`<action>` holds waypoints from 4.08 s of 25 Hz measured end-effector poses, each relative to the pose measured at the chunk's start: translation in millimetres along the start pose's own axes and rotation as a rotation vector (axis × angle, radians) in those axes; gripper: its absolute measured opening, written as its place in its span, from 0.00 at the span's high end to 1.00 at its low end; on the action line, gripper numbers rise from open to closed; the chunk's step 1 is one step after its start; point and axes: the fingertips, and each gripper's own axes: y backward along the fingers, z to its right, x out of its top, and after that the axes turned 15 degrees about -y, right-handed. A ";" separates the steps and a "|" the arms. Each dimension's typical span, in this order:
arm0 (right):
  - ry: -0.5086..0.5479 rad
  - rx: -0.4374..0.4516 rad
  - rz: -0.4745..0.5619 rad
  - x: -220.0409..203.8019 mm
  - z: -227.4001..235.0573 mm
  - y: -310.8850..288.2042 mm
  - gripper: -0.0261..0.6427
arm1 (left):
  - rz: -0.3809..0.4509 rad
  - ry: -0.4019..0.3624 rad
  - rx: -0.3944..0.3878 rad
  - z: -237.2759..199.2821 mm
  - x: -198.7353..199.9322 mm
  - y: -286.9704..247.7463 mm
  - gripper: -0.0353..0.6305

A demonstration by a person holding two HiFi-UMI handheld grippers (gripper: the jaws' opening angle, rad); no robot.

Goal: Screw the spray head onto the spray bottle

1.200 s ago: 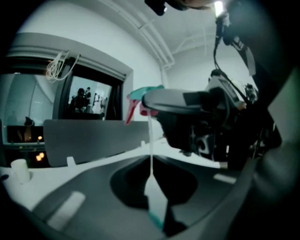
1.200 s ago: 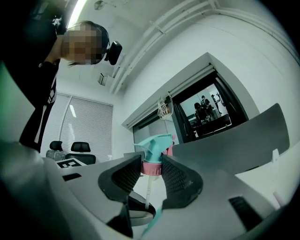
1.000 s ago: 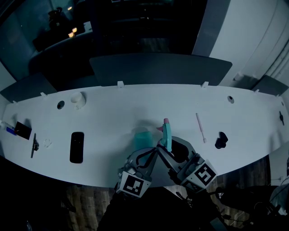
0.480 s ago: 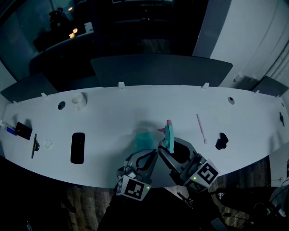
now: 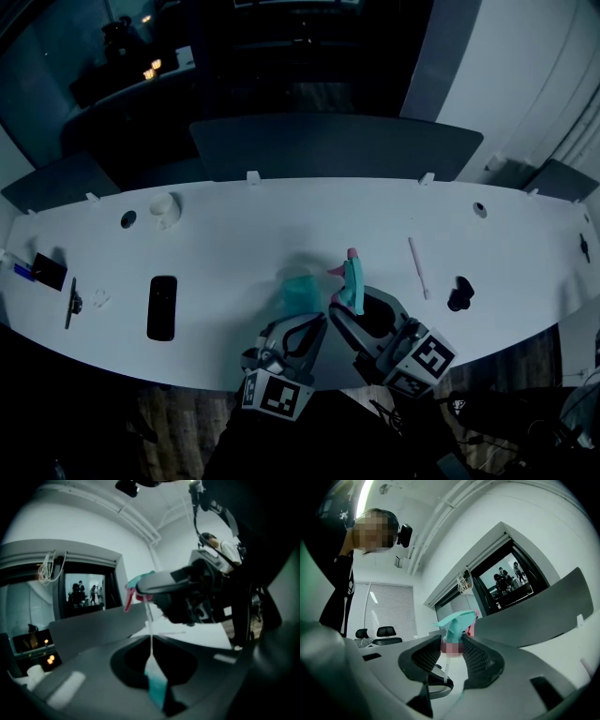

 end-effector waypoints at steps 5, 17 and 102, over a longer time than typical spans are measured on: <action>-0.001 0.005 -0.054 -7.9 -3.1 -2.4 0.78 | -0.010 -0.014 0.006 1.2 -3.4 1.8 0.93; 0.069 0.026 -0.123 -16.7 -13.5 -3.8 0.78 | 0.012 0.113 0.058 -11.5 -7.1 3.8 0.92; 0.053 -0.117 0.054 29.0 53.4 13.3 0.78 | 0.124 -1.106 -0.330 -28.0 -9.0 -36.4 0.94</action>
